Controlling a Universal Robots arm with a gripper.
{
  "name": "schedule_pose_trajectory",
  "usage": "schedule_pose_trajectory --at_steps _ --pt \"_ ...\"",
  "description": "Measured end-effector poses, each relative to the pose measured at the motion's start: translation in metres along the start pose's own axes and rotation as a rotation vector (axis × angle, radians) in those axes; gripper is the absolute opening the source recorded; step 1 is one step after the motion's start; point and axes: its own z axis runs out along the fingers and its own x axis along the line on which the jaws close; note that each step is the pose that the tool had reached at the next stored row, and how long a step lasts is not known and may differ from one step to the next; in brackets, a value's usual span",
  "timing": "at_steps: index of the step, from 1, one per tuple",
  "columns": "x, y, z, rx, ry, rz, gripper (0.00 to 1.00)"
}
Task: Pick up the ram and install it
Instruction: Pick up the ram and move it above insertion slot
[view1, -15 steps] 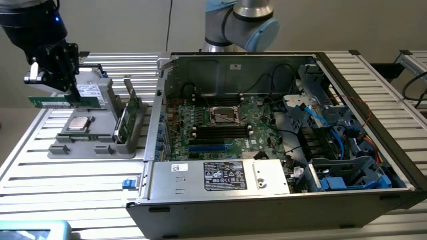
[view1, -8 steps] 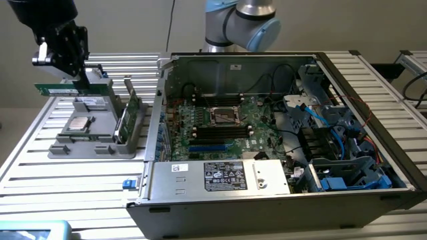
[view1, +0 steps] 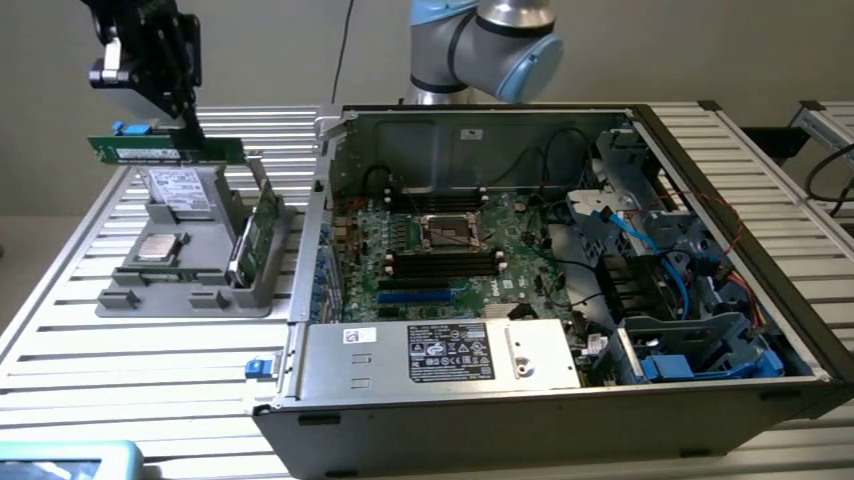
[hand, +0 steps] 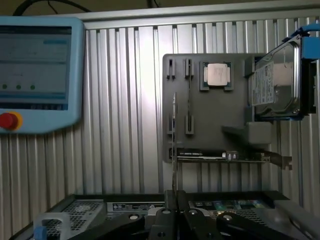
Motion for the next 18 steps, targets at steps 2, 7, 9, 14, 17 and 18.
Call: schedule_pose_trajectory --at_steps 2,7,9,14,17,18 --pt "0.0 -0.0086 -0.0069 -0.0002 0.0001 0.0 0.12" --pt "-0.001 -0.0311 -0.0206 -0.0006 0.0 0.0 0.12" --pt "-0.001 -0.0402 -0.0237 -0.0008 0.0002 0.0 0.12" --pt "-0.002 -0.063 -0.0292 -0.001 0.0002 0.0 0.12" --pt "-0.003 -0.0765 -0.0317 -0.001 0.0002 0.0 0.12" --pt "-0.003 -0.081 -0.0323 -0.0011 0.0002 0.0 0.12"
